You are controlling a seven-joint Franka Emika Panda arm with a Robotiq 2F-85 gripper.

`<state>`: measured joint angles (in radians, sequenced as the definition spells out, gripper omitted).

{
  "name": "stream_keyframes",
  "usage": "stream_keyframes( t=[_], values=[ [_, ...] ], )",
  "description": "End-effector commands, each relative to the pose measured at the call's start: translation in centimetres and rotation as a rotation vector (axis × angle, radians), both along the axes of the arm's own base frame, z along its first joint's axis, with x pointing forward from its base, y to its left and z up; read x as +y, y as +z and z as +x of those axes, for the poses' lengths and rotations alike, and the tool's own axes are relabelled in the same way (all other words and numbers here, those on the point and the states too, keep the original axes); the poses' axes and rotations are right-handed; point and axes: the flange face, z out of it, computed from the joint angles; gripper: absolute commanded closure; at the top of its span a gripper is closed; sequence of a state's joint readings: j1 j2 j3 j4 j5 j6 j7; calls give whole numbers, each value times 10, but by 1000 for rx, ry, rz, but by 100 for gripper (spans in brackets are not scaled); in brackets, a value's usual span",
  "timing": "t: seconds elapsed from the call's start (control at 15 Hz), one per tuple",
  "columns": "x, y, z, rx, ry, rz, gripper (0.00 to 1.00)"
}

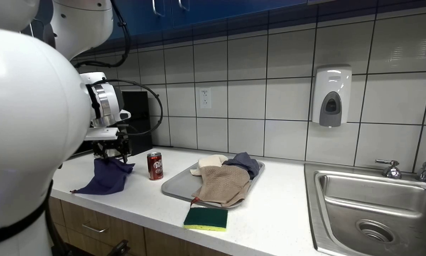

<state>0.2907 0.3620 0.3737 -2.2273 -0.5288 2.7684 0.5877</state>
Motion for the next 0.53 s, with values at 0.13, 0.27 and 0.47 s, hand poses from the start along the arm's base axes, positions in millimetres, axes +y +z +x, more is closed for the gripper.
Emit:
stream_keyframes(
  t=[0.13, 0.27, 0.47],
  values=[
    [-15, 21, 11, -53, -40, -8, 0],
    [-19, 30, 12, -70, -45, -3, 0],
    [-24, 47, 11, -99, -49, 7, 0]
  ],
)
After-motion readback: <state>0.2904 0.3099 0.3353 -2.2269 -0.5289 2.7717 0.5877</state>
